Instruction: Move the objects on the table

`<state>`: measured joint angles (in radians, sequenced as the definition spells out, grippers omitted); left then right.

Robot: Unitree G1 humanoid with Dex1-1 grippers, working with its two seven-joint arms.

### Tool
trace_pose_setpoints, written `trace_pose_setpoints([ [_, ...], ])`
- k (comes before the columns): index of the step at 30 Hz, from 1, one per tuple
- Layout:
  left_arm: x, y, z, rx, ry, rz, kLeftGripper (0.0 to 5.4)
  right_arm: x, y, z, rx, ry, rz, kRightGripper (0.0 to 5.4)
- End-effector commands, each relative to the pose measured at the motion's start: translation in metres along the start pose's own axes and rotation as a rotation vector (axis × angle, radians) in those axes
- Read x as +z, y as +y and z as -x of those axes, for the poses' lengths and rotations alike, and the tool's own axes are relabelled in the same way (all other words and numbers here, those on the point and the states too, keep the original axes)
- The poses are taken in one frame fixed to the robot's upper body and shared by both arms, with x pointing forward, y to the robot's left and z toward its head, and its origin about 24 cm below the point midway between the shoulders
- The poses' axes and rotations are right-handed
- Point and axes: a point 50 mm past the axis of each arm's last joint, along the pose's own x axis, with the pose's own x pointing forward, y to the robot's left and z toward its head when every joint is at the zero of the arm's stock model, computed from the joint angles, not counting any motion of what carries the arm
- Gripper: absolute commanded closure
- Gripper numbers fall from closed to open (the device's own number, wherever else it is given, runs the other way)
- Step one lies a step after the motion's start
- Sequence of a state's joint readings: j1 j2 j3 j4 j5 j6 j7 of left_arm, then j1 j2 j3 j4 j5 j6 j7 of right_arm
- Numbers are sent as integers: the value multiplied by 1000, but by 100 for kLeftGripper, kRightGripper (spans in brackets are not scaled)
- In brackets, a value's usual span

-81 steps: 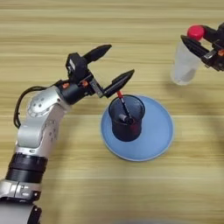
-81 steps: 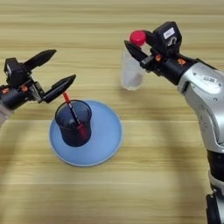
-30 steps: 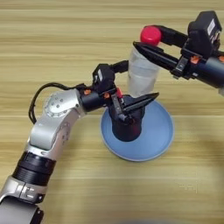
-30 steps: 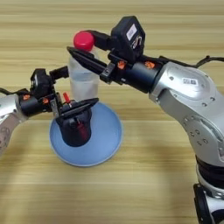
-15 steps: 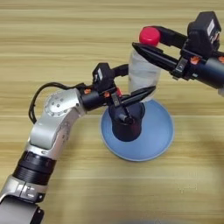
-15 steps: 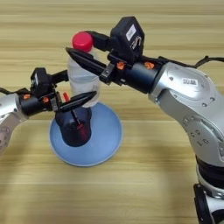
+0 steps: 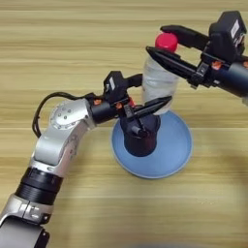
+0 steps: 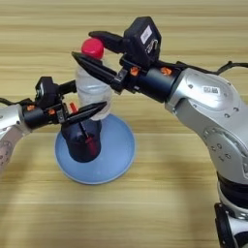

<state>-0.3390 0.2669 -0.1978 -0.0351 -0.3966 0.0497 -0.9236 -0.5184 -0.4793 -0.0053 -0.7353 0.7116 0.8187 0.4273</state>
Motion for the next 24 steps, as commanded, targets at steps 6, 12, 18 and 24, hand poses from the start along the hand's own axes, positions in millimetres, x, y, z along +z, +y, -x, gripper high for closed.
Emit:
trace_pose_setpoints([
  [6,6,4,-1,0,-14,-30,238,10,-1,1,-8,-46,47,142],
  [12,7,4,-1,1,-17,-35,238,19,-10,7,-96,-111,84,57],
  [18,9,5,0,9,-22,-40,238,25,-35,21,-326,-167,173,0],
  [24,12,9,-1,32,-41,-45,238,1,-65,39,-552,-63,268,0],
])
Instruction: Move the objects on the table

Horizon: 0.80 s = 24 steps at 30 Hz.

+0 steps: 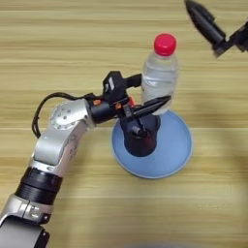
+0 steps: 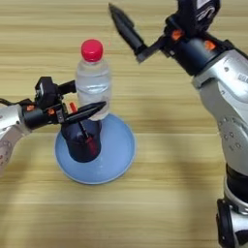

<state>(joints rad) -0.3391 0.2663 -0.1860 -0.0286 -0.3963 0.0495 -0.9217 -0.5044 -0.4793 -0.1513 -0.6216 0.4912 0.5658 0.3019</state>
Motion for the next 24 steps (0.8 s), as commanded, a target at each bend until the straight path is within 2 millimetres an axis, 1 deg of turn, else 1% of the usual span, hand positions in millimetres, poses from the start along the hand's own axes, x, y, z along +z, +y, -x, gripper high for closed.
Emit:
trace_pose_setpoints([
  [1,13,7,-3,22,-46,-46,238,-22,-15,8,-101,91,112,0],
  [5,16,11,-3,48,-67,-49,238,-35,-18,13,-133,120,105,0],
  [6,17,12,-3,60,-76,-53,238,-41,-19,15,-147,136,114,17],
  [8,21,15,-2,80,-92,-59,238,-50,-20,18,-167,161,118,27],
  [9,23,17,-2,91,-101,-64,239,-54,-21,20,-176,172,121,10],
  [15,45,35,7,190,-172,-106,240,-74,-25,27,-211,219,112,0],
  [19,59,55,22,297,-193,-155,240,-85,-26,30,-220,244,99,0],
  [22,61,68,35,380,-189,-169,240,-90,-25,32,-225,253,93,0],
  [24,58,77,44,451,-167,-175,240,-91,-25,32,-228,256,89,0],
])
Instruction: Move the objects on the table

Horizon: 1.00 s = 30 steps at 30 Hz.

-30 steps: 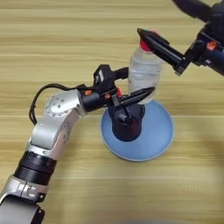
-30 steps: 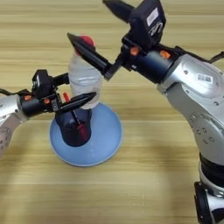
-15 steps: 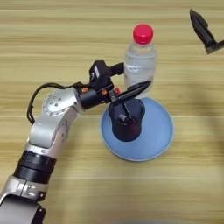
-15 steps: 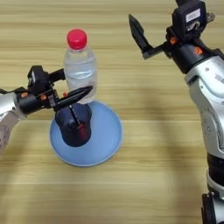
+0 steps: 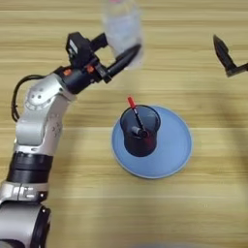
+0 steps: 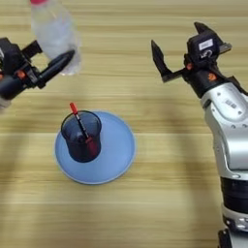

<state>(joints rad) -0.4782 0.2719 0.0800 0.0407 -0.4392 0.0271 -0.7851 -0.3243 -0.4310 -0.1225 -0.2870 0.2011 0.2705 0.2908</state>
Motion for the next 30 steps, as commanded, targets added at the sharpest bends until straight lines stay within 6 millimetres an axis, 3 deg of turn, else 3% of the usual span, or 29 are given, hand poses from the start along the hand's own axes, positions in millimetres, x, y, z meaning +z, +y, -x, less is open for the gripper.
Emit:
trace_pose_setpoints([
  [1,5,27,9,135,4,-68,240,-6,1,2,-1,11,-2,0],
  [5,-11,35,22,229,73,-90,240,-8,1,2,-3,16,-5,0],
  [10,-38,32,40,303,167,-112,240,-12,1,4,-6,29,-8,0],
  [20,-70,19,67,414,231,-134,242,-20,-2,5,-31,49,-7,0],
  [30,-89,10,83,511,245,-90,242,-40,-3,10,-97,84,-43,0],
])
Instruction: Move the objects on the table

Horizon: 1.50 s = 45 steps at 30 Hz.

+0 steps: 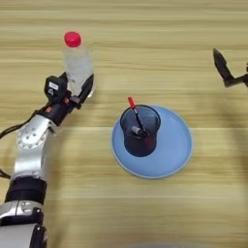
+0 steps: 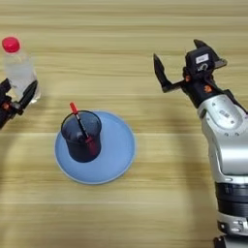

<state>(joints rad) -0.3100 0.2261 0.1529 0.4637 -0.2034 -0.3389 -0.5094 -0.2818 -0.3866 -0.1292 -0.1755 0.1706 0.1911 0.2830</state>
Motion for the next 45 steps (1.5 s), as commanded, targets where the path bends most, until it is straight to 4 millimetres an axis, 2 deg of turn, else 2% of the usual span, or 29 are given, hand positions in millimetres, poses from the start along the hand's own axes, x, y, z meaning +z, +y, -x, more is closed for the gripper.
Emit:
trace_pose_setpoints([
  [1,0,-3,0,26,-33,-16,242,-12,-4,4,-60,20,-10,0],
  [9,-7,-6,2,61,-28,-24,242,-34,2,8,-140,10,-46,0],
  [24,-18,-10,4,97,18,-26,242,-81,5,19,-269,0,25,0],
  [32,-28,-10,6,95,92,-16,242,-90,8,21,-272,6,17,0],
  [45,-44,-16,9,79,166,6,242,-88,6,20,-281,-22,15,0],
])
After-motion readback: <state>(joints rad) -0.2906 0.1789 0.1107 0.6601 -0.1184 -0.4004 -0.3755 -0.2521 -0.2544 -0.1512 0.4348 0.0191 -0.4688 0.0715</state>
